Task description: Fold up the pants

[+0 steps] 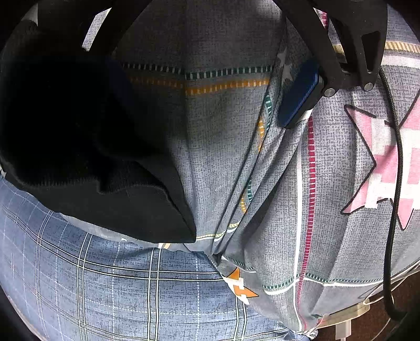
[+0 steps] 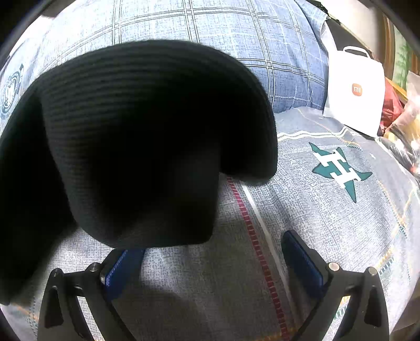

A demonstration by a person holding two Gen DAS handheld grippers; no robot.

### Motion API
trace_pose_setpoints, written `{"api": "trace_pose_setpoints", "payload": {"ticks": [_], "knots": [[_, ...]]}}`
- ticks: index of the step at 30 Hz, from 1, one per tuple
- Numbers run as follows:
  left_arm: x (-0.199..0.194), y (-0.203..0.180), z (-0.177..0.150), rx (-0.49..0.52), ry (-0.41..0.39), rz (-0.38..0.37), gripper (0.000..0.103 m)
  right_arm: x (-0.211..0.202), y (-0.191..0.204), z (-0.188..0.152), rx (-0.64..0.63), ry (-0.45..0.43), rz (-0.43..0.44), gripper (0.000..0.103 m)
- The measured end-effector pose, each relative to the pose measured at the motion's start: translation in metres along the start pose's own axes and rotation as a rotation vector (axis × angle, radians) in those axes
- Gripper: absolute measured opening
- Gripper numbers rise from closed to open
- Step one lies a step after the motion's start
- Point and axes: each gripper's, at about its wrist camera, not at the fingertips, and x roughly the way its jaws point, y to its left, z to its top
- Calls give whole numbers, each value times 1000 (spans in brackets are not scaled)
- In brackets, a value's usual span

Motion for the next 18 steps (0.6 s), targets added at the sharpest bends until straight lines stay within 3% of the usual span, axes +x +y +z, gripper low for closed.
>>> {"api": "trace_pose_setpoints", "payload": {"ticks": [7,12,18], "knots": [[-12,-2,-1,7,82,-21,102,-6,4,9,-1,7,-4,103],[-62,9,-9,-39,-8,-18,102,-27,6,10,-7,33,101,96],[-118,18,-5,-75,-95,-63,102,-82,26,11,-65,-71,174,96]]}}
